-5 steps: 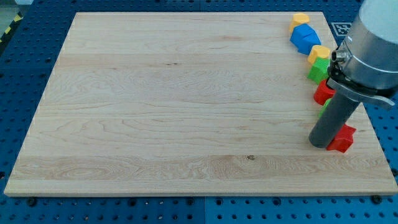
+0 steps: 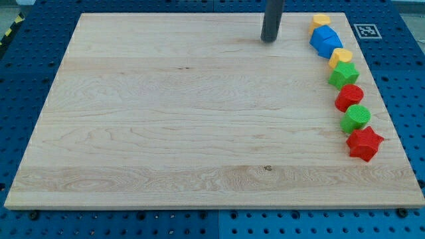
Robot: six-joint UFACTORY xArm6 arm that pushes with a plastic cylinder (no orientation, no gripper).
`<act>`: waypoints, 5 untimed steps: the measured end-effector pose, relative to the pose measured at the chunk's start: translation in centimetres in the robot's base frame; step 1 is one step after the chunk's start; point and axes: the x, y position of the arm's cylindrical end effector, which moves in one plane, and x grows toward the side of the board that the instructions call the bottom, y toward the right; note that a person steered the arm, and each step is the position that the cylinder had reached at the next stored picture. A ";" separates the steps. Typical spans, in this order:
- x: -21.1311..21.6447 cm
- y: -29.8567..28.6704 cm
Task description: Align the blocks in the vertical line
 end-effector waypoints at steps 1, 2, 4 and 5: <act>-5.2 1.4; -5.3 1.5; -5.2 8.8; -4.9 13.8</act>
